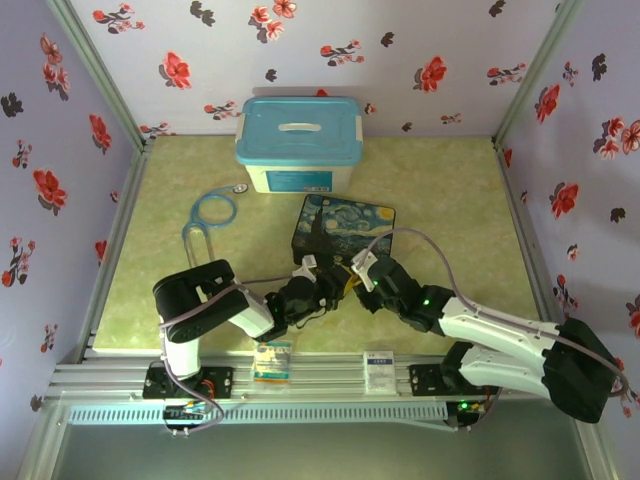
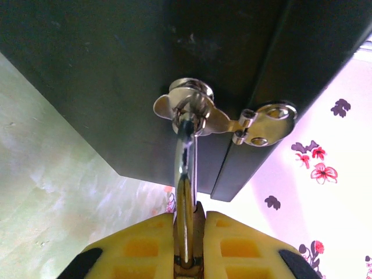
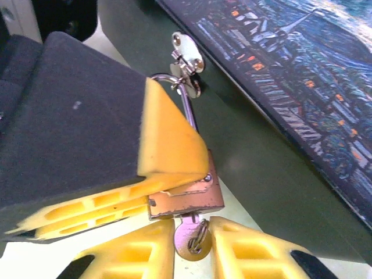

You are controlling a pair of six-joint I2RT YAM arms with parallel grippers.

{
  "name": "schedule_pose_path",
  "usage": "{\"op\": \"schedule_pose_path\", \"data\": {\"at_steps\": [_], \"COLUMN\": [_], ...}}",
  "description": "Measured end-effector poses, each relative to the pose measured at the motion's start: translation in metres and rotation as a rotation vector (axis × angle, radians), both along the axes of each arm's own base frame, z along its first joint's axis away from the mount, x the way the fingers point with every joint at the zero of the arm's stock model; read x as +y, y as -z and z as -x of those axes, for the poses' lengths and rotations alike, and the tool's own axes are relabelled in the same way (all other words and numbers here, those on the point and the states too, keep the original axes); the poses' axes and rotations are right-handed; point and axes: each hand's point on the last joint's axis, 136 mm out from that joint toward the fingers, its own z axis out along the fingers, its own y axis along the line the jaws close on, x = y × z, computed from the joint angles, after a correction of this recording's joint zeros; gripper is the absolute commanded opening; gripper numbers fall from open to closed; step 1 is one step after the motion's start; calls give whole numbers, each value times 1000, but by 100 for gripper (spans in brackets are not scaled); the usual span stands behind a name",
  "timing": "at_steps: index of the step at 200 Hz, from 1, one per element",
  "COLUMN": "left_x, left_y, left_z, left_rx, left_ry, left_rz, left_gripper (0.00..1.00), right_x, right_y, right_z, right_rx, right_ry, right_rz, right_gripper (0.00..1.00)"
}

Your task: Unlock the padlock with the key

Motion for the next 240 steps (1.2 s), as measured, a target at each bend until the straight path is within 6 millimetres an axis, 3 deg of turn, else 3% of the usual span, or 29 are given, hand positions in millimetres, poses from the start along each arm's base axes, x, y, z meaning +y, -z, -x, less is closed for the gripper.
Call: {"op": "schedule_pose_path", "data": {"at_steps": [50, 99, 137, 153, 188, 224, 240], "left_x": [1, 0, -1, 2, 5, 2, 1], "left_y": [-1, 0, 5, 6, 7, 18, 21], "left_z": [-1, -1, 3, 3, 2, 6, 7], "left_rx": [-1, 1, 9, 8, -10, -15, -26], "left_ry": [-2, 2, 24, 25, 31, 59, 71], "left_rz": [2, 1, -9, -11, -12, -27, -29], "left_gripper": [0, 0, 21, 23, 22, 9, 1], "right_x": [1, 2, 1, 3, 7, 4, 3], "right_y": [1, 3, 6, 6, 5, 17, 20], "right_z": [0, 1, 8, 12, 15, 20, 21], "right_rx": [-21, 107, 205, 244, 297, 336, 349], "right_ry": [9, 123, 180, 182, 193, 215, 222], "right_rz": [-52, -319, -471, -513, -568, -567, -561], "right_gripper": [14, 13, 12, 12, 11, 13, 20]}}
